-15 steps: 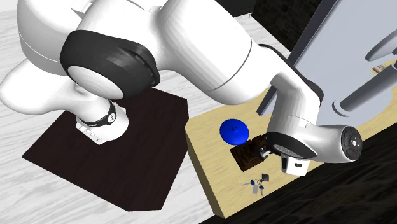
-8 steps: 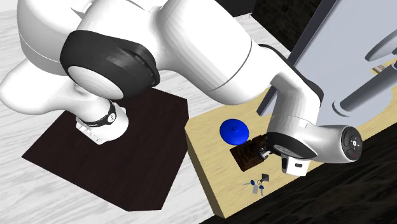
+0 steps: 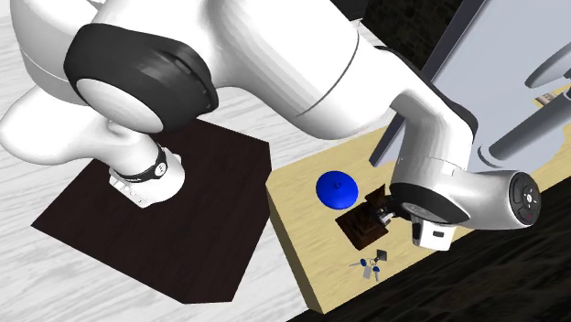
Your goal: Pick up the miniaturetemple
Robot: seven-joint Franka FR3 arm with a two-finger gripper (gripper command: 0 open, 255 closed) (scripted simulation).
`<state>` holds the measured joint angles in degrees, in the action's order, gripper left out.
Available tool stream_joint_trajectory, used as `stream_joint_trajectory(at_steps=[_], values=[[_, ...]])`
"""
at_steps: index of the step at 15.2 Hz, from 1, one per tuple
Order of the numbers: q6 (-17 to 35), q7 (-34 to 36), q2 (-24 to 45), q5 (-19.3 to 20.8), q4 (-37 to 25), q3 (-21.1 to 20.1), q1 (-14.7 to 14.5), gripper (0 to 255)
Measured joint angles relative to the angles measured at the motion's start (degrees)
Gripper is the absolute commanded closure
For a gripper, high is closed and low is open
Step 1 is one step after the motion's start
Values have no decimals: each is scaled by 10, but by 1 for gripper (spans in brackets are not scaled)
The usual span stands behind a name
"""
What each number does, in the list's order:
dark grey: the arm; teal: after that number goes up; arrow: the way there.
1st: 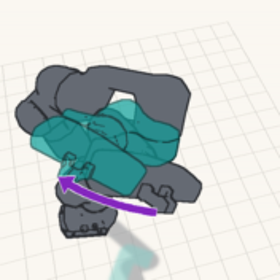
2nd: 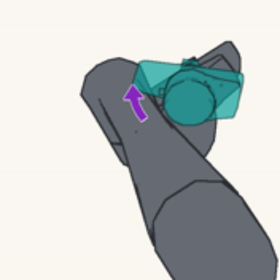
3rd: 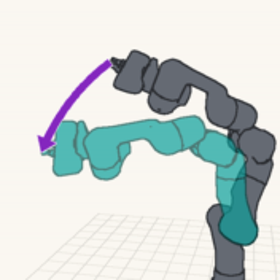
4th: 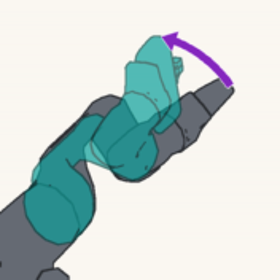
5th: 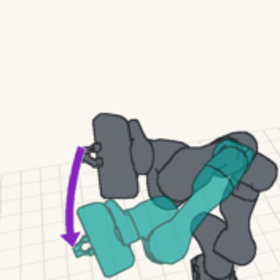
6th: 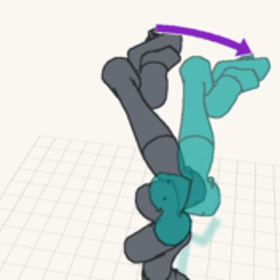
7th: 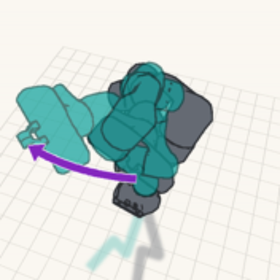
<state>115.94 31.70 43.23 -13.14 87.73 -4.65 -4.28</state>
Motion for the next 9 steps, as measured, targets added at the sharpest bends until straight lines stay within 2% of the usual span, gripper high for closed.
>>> stream_joint_trajectory(at_steps=[9], values=[[-41,10,-42,1,-1,0,1,255]])
